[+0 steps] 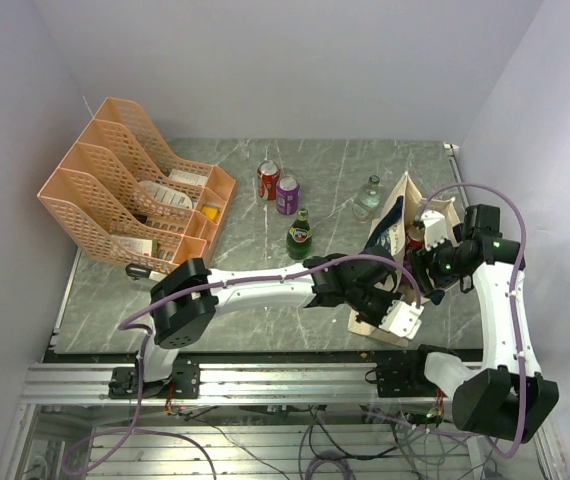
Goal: Place the beverage into the canvas bag
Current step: Pick up the drink from the canvas bag.
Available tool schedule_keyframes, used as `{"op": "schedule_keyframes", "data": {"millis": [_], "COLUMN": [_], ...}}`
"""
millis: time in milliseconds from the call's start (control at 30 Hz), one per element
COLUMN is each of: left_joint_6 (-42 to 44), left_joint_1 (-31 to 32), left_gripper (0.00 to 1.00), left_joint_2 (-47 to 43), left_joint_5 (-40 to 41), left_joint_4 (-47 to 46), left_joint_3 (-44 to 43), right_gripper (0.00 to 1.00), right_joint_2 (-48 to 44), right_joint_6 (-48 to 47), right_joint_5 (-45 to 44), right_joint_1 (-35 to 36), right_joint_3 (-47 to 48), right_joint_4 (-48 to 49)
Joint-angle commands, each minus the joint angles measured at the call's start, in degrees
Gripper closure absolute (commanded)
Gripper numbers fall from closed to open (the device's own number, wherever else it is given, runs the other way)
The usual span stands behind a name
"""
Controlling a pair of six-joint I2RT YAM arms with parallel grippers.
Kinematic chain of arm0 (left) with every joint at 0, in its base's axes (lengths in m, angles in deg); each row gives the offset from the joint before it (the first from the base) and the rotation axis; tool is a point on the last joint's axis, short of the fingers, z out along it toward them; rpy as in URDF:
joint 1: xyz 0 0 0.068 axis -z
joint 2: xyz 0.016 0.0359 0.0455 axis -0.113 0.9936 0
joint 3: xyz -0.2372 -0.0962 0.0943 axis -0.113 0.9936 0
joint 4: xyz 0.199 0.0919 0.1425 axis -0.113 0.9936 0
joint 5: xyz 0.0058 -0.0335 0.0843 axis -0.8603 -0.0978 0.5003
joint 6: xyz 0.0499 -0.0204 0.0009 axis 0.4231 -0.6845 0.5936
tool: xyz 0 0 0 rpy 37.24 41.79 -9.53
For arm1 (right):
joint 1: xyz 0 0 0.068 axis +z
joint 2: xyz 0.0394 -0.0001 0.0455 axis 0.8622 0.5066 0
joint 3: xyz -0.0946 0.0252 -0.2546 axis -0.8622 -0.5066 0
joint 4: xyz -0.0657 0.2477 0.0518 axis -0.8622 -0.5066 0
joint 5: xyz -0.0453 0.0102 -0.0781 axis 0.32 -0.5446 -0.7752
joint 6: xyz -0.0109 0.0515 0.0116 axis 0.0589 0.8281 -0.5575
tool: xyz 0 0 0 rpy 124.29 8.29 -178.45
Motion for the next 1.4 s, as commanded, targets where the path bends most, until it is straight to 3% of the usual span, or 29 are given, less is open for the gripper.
{"op": "schedule_keyframes", "data": {"millis": [0,333,733,833,900,1033,1167,1367], "left_joint_6": [0.75,1.90,-1.54,-1.83,-2.35,-4.15,-4.94,-4.84], "left_joint_1": [-0.30,-0.30,-3.02,-3.66,-3.93,-4.34,-4.34,-4.43], "left_gripper": [0.93,0.93,0.93,0.93,0.93,0.93,0.93,0.93], "left_joint_2": [3.70,7.06,5.28,4.05,3.17,1.94,1.00,0.86], "left_joint_5": [-2.61,-2.78,-3.86,-4.26,-4.25,-4.29,-3.95,-3.64], "left_joint_4": [7.87,9.40,11.12,11.99,12.25,12.21,11.67,13.22], "left_joint_3": [3.94,4.74,3.71,3.00,2.61,1.97,2.11,1.76], "right_gripper": [0.42,0.43,0.39,0.31,0.10,0.05,0.05,0.04], "right_joint_2": [-2.09,-1.92,6.41,9.16,10.84,12.88,13.22,7.99], "right_joint_6": [-4.28,-5.05,2.32,4.06,5.52,5.16,0.97,-15.40], "right_joint_5": [-4.14,-6.93,-2.61,-3.05,-4.52,-6.20,-6.22,1.24], "right_joint_1": [0.03,-0.44,-0.58,-0.31,0.26,1.19,1.28,1.27], "right_joint_3": [-3.58,-5.21,2.72,3.52,3.29,1.51,-2.89,-9.10], "right_joint_4": [2.17,1.82,4.34,6.43,8.53,12.34,17.22,19.18]}}
